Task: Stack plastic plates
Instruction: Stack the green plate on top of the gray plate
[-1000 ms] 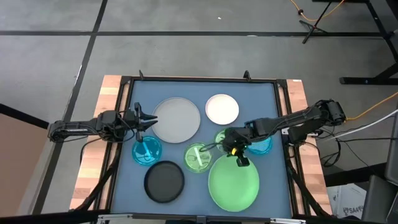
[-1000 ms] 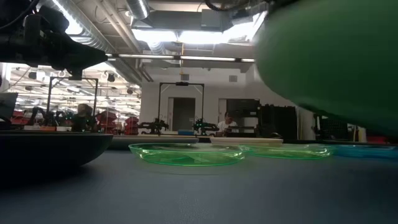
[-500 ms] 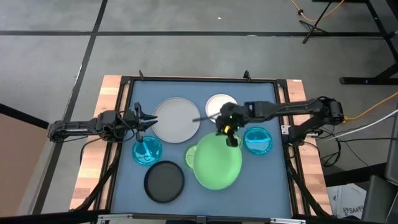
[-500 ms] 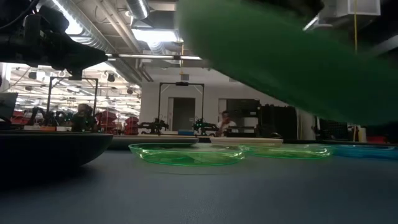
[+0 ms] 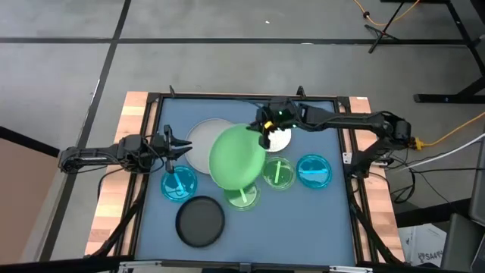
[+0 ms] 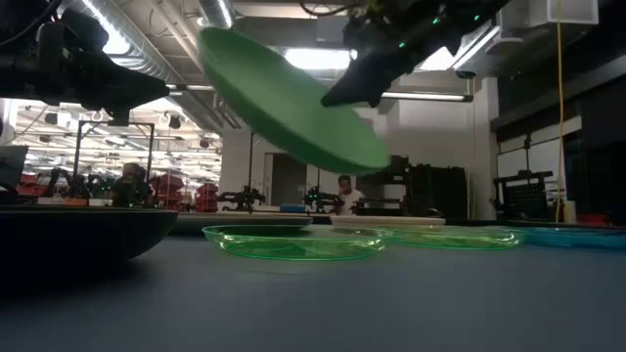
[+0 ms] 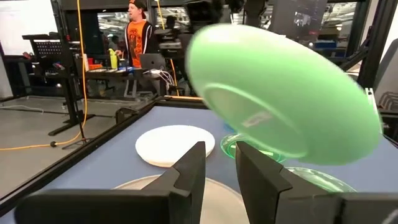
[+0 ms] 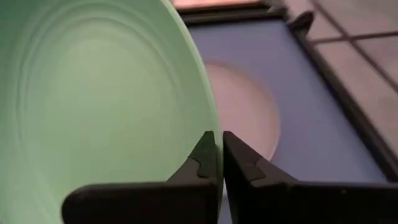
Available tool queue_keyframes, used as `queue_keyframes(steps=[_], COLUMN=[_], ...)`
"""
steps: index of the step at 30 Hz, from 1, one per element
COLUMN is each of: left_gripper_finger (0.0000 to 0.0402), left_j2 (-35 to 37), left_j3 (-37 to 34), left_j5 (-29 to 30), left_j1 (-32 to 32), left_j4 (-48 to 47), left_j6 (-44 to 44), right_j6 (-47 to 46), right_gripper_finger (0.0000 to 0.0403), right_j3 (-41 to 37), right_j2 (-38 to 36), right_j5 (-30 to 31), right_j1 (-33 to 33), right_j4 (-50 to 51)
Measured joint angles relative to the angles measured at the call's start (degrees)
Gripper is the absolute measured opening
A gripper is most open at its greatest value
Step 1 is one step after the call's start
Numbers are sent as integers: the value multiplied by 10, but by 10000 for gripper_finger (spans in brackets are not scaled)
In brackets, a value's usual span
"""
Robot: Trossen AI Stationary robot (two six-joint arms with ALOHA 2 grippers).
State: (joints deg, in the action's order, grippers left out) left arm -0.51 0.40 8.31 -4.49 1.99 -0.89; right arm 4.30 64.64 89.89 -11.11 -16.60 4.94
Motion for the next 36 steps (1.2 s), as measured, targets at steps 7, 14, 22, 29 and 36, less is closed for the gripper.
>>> queue_keyframes(steps=[7, 14, 22, 29, 36], left_gripper_finger=[82, 82, 82, 82, 82], left_j2=[0, 0, 0, 0, 0], left_j3=[0, 0, 0, 0, 0], left_j5=[0, 0, 0, 0, 0], left_j1=[0, 0, 0, 0, 0], left_j4=[0, 0, 0, 2, 3], left_j6=[0, 0, -1, -1, 0], right_j6=[-44, -57, -57, -55, -55], right_gripper_finger=[0, 0, 0, 0, 0], right_j3=[0, 0, 0, 1, 1], right_j2=[72, 135, 168, 187, 188], right_j5=[0, 0, 21, 57, 75], right_j1=[-35, -45, -44, -44, -44], right_j4=[-125, -214, -232, -252, -249])
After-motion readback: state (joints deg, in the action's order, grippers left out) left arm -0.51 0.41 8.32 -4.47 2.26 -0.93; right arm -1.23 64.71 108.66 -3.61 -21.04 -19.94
